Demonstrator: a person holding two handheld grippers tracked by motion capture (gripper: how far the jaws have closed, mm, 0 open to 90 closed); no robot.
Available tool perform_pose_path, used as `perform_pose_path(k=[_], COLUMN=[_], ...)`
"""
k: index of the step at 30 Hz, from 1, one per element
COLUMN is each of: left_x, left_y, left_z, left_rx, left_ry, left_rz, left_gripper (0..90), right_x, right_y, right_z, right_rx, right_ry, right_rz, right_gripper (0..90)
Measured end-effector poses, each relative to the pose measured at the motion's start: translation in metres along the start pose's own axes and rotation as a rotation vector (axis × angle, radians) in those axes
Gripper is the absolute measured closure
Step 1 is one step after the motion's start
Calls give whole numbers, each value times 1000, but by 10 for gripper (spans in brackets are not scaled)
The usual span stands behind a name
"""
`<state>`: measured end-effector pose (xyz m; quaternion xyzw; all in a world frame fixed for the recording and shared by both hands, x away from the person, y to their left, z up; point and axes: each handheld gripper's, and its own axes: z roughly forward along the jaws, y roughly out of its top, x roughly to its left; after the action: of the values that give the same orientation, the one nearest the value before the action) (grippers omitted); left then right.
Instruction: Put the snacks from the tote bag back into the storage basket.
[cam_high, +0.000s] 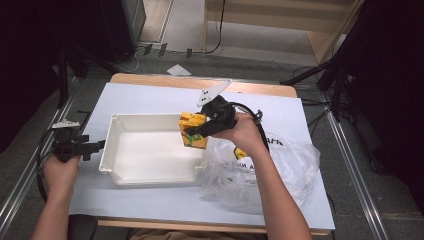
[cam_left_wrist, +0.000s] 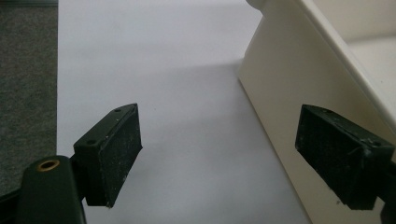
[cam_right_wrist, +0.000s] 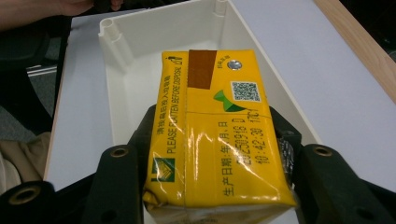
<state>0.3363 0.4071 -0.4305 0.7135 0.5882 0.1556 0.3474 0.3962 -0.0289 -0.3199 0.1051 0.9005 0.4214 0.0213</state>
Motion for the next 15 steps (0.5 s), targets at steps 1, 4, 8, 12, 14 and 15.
perform_pose_path(k=[1,4,8,12,14,15], left_x=[0,0,0,0,0,0], left_y=[0,0,0,0,0,0], left_z=[0,0,0,0,0,0], left_rx=[0,0,1,-2,-2,-2], left_ry=[0,-1,-1,-2,-2,-2], left_rz=[0,0,2,-1,-1,-1], left_gripper=[155,156,156,156,155,156], right_x=[0,0,1,1,1,1], right_y=[0,1,2,3,4,4], right_z=[1,4,10,16,19,21], right_rx=[0,5,12,14,19,23], right_ry=[0,0,6,9,12,14], right_rz=[-2,-5,-10,-12,-10,-9], right_gripper=[530,530,530,530,531,531])
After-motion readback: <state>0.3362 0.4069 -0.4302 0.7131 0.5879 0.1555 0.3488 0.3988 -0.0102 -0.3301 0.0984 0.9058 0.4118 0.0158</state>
